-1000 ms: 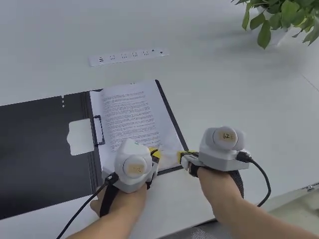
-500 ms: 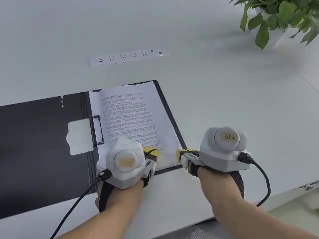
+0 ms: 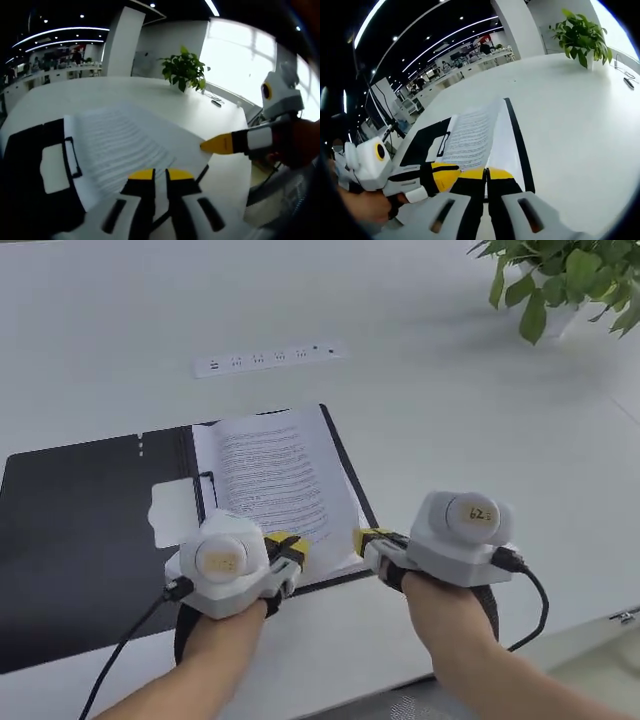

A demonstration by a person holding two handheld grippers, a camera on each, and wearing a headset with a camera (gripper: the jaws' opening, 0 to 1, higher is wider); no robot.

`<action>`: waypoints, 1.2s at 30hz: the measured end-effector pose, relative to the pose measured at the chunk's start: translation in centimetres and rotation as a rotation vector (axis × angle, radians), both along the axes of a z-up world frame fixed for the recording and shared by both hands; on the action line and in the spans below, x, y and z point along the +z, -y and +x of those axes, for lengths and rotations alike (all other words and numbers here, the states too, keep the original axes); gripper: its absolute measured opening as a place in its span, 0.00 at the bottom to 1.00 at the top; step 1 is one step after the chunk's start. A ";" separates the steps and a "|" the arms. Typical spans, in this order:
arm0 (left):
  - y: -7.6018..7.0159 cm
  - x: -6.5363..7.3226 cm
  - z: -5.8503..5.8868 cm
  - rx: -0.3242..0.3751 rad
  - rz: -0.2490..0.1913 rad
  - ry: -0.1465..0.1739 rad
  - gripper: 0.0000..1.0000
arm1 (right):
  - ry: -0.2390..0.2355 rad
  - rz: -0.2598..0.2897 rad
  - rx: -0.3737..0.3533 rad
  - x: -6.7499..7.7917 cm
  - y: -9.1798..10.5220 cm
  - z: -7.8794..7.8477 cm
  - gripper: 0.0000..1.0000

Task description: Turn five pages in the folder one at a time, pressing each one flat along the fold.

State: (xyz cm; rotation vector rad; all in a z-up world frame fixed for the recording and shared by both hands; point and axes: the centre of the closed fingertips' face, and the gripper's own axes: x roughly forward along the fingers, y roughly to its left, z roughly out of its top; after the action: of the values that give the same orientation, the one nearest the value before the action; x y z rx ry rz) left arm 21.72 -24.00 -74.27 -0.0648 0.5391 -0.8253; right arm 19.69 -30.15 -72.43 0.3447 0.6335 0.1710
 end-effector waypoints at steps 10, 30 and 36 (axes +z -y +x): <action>-2.9 3.1 0.0 0.033 -0.030 0.027 0.13 | 0.075 0.029 0.046 3.3 -3.0 0.1 0.00; -13.1 8.4 -1.1 0.167 -0.048 0.130 0.14 | 0.186 0.153 0.145 8.8 -11.6 0.2 0.00; -17.0 9.4 -1.7 0.224 -0.040 0.159 0.14 | 0.191 0.176 0.199 9.3 -15.3 0.2 0.00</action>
State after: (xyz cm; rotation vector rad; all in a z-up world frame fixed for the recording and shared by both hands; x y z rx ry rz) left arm 20.07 -6.99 -64.87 -0.0938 0.3573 -0.6162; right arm 19.93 -14.85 -63.14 0.4286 0.4637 0.4471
